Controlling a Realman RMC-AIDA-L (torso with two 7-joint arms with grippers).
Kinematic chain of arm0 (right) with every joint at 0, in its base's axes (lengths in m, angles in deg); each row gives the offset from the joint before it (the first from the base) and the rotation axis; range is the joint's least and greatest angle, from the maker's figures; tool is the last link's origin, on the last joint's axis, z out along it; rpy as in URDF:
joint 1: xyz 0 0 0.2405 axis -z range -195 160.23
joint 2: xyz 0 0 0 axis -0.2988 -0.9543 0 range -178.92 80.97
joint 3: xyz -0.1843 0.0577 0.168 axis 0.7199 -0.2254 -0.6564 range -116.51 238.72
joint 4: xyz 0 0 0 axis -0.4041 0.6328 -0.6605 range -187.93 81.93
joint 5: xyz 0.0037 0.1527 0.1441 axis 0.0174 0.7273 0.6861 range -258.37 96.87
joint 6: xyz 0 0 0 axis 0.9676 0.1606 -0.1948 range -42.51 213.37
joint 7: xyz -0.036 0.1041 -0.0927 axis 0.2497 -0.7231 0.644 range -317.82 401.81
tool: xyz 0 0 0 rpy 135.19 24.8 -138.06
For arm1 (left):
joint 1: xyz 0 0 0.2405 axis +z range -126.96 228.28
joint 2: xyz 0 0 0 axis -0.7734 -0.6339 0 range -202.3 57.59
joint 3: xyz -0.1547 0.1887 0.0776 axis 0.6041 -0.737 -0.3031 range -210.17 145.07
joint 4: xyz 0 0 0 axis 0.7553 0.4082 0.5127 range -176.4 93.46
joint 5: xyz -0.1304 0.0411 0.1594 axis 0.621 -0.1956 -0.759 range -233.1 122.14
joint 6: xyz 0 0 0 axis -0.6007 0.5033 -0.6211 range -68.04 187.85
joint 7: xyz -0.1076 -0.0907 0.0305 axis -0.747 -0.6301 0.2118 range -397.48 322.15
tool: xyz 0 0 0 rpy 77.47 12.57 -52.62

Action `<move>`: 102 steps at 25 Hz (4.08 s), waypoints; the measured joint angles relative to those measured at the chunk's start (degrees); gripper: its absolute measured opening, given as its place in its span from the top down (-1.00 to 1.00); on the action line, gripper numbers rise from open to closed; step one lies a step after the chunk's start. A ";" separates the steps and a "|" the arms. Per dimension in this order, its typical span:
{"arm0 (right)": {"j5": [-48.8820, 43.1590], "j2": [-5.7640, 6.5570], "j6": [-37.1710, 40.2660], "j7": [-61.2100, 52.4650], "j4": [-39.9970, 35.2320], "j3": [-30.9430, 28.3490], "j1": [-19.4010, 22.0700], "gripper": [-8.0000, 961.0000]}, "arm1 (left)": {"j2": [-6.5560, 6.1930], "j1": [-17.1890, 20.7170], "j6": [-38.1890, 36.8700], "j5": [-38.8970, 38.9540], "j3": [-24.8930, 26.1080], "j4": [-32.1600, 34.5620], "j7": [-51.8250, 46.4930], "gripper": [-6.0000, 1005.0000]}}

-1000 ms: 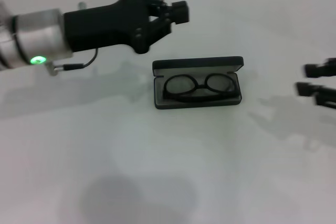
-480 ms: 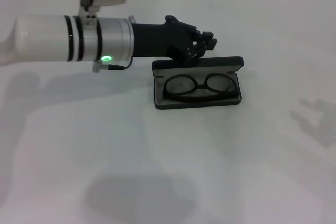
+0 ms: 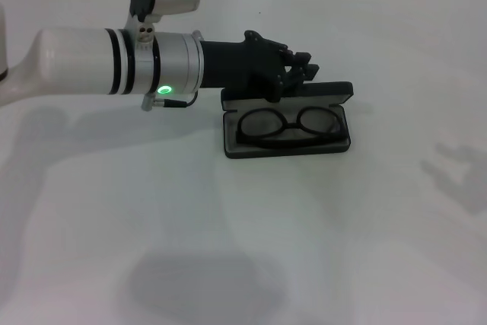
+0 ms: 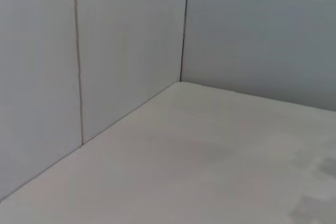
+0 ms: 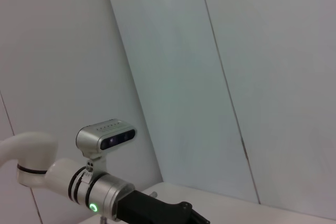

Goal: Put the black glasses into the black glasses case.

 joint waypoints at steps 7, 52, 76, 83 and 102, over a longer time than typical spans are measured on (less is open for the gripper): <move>-0.07 0.08 0.06 1.06 1.39 -0.15 -0.67 0.19 | 0.02 0.27 1.57 -0.16 -0.14 -0.51 0.24 0.49; -0.57 0.08 0.79 2.74 6.29 0.38 -2.85 -0.02 | 1.49 3.35 -4.00 -6.87 -2.21 1.38 1.36 0.41; 3.87 -0.35 7.51 17.18 14.53 18.16 -17.62 -0.61 | -3.52 21.82 -51.74 8.23 14.16 17.46 3.28 -0.22; 4.42 -0.54 3.43 18.29 16.59 21.81 -21.34 -0.82 | -4.01 24.58 -51.80 7.26 14.25 17.16 4.06 -0.21; 9.01 -0.62 0.19 18.35 18.09 26.83 -21.44 -0.85 | -3.75 26.20 -51.87 4.80 14.95 16.65 5.37 -0.21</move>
